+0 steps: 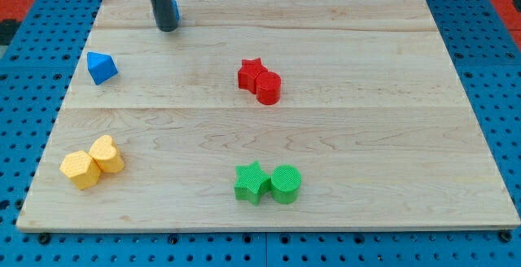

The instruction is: Slide the blue triangle closer to the blue cube

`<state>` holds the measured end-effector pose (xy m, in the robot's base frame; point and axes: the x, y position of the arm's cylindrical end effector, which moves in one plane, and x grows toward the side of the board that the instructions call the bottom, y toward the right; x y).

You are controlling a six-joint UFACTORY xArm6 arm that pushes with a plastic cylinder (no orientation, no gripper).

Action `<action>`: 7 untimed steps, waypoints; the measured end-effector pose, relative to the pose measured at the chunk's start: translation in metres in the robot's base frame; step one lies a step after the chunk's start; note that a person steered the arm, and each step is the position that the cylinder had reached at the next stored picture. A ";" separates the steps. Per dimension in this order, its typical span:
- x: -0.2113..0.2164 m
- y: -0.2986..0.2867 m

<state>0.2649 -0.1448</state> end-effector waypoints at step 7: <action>0.163 -0.113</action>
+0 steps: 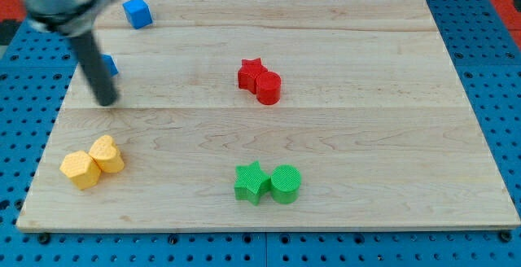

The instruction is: Slide the blue triangle closer to the blue cube

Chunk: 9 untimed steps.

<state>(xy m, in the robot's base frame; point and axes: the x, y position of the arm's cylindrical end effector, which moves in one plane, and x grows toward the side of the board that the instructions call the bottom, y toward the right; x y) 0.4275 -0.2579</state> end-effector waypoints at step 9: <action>-0.031 0.065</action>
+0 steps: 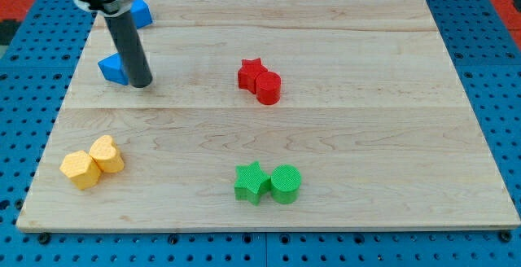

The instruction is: Slide the blue triangle closer to the blue cube

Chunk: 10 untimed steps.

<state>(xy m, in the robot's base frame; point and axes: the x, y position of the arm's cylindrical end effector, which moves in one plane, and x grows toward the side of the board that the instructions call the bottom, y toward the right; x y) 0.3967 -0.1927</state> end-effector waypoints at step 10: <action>-0.106 0.003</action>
